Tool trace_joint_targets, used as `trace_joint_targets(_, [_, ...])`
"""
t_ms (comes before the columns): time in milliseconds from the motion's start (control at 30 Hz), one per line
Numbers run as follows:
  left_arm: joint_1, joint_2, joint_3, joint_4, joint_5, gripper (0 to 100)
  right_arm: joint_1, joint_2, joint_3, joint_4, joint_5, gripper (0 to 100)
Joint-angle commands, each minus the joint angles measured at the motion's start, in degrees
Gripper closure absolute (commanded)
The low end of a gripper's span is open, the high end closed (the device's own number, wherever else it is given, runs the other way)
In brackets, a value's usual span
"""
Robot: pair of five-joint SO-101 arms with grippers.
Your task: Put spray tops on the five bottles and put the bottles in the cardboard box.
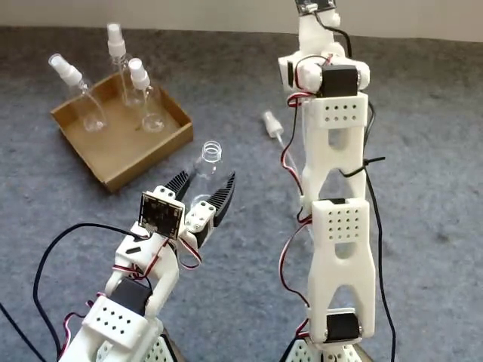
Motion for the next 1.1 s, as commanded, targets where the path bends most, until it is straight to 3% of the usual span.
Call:
trace_joint_targets(0, [0.6, -1.0, 1.5, 0.3, -0.5, 94, -0.7, -6.5, -8.0, -2.4, -0.5, 96.7])
trace_joint_targets(333, [1.4, -1.4, 1.5, -0.1, -0.5, 94, -2.1, -19.2, -8.0, 6.5, -0.6, 96.7])
trace_joint_targets(533, [7.3, -1.3, 1.5, 0.3, -0.5, 94, -5.1, -28.1, -8.1, 13.4, -0.7, 96.7])
trace_joint_targets(733, [8.0, -1.2, 1.5, 0.3, -0.5, 94, -5.7, -38.1, -8.3, 13.7, -11.4, 96.7])
trace_joint_targets(1067, [8.1, -1.0, 1.5, 0.4, -0.5, 94, -5.7, -51.8, -7.8, 13.8, -12.0, 96.7])
